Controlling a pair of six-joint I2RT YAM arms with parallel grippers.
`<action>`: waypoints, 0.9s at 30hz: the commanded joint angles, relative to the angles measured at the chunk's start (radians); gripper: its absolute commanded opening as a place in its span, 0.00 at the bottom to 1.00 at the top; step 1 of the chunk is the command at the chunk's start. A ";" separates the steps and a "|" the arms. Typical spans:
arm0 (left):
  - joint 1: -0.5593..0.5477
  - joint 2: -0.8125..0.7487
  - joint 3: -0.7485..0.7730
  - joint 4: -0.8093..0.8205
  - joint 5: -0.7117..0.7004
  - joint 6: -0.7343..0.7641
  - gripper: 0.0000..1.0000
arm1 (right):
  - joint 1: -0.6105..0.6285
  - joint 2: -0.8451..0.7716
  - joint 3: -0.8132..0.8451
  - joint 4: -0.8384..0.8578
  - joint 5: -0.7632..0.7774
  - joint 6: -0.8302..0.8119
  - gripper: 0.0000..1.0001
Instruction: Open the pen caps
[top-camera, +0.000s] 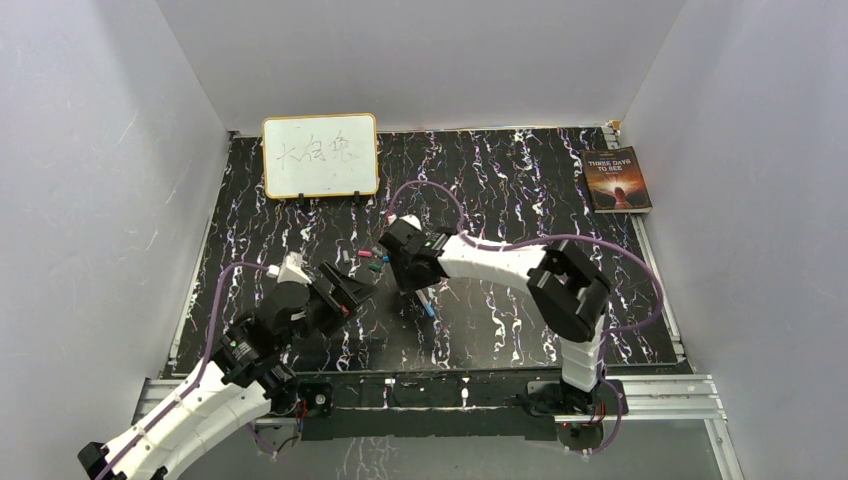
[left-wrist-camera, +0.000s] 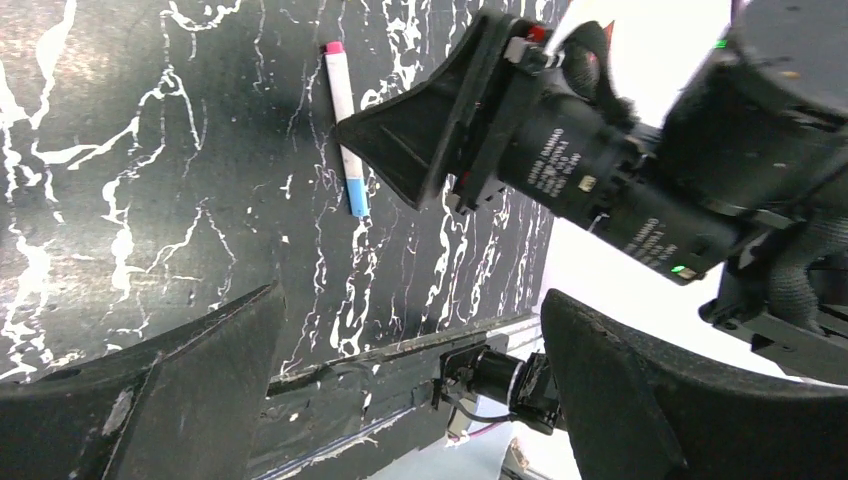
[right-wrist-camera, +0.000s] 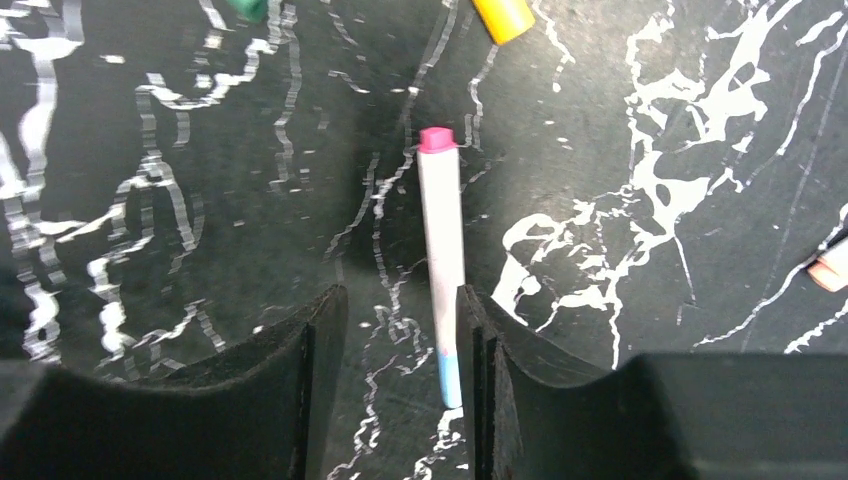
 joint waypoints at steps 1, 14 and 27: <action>-0.004 -0.025 0.027 -0.087 -0.046 -0.012 0.98 | 0.025 0.056 0.082 -0.098 0.167 -0.004 0.40; -0.005 0.036 0.007 0.017 0.003 0.005 0.98 | 0.041 0.161 0.075 -0.078 0.171 -0.036 0.24; -0.004 0.164 0.016 0.200 0.111 0.064 0.95 | -0.087 -0.021 -0.037 0.111 -0.191 -0.002 0.00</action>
